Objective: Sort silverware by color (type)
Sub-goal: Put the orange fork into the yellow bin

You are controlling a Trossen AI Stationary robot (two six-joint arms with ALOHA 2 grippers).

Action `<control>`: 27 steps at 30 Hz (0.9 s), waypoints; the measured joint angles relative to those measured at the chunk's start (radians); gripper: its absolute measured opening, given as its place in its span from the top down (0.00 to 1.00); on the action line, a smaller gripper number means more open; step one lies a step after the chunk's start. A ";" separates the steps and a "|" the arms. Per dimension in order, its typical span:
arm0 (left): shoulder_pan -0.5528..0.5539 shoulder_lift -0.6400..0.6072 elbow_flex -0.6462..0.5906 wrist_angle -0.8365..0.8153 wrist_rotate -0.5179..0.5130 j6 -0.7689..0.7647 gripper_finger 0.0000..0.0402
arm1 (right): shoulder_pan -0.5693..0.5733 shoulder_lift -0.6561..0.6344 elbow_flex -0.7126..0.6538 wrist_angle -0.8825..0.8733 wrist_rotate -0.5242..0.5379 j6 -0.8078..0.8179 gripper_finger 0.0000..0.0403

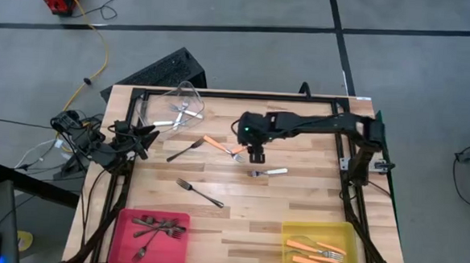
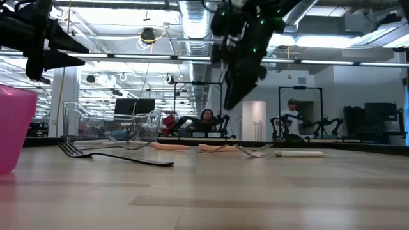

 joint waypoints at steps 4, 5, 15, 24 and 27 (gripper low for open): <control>0.000 0.000 0.000 0.000 0.000 0.000 0.56 | -0.009 0.070 0.000 0.014 -0.002 -0.061 0.44; 0.000 0.000 0.000 0.000 0.000 0.000 0.56 | -0.010 0.087 0.000 0.011 -0.002 -0.068 0.44; 0.000 0.000 0.000 0.000 0.000 0.000 0.56 | -0.048 0.224 0.060 -0.008 0.017 -0.095 0.44; 0.000 0.000 0.000 -0.001 0.003 0.000 0.56 | -0.078 0.296 0.126 -0.077 0.005 -0.123 0.44; 0.000 0.000 0.000 -0.001 0.005 0.000 0.56 | -0.077 0.307 0.128 -0.087 -0.011 -0.125 0.44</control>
